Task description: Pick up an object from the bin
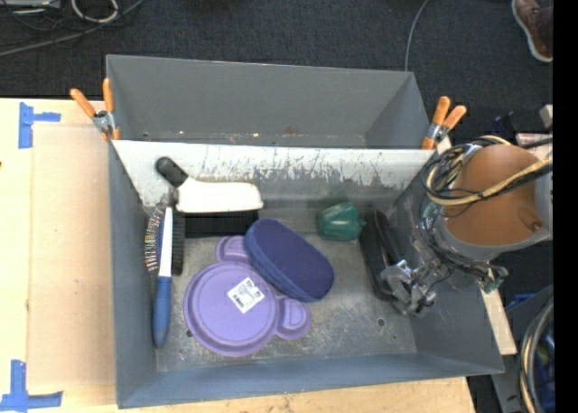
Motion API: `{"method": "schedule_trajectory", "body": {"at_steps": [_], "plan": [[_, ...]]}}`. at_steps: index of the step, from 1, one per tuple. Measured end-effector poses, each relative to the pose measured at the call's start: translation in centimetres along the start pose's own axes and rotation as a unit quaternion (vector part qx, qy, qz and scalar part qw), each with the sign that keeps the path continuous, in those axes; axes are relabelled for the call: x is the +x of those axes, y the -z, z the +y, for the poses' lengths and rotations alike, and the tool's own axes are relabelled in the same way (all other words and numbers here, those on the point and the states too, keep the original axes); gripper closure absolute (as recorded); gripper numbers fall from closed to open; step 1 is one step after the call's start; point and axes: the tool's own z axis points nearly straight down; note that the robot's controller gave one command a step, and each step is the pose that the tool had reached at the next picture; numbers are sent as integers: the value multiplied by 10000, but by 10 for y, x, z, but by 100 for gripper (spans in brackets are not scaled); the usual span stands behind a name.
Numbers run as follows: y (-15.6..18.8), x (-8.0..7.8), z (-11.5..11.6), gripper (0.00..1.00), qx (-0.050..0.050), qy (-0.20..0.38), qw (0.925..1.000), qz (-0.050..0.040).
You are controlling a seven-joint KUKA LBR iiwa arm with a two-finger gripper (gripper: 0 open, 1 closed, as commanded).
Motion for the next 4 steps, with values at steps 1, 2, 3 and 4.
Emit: {"method": "schedule_trajectory", "body": {"at_steps": [1,2,3,4], "plan": [[0,0,0,100,0,-6,10000,-2],[0,0,-7,100,-68,-184,9998,44],[-3,0,-9,100,-88,-225,9997,53],[-3,0,-9,100,-89,-237,9997,51]]}}
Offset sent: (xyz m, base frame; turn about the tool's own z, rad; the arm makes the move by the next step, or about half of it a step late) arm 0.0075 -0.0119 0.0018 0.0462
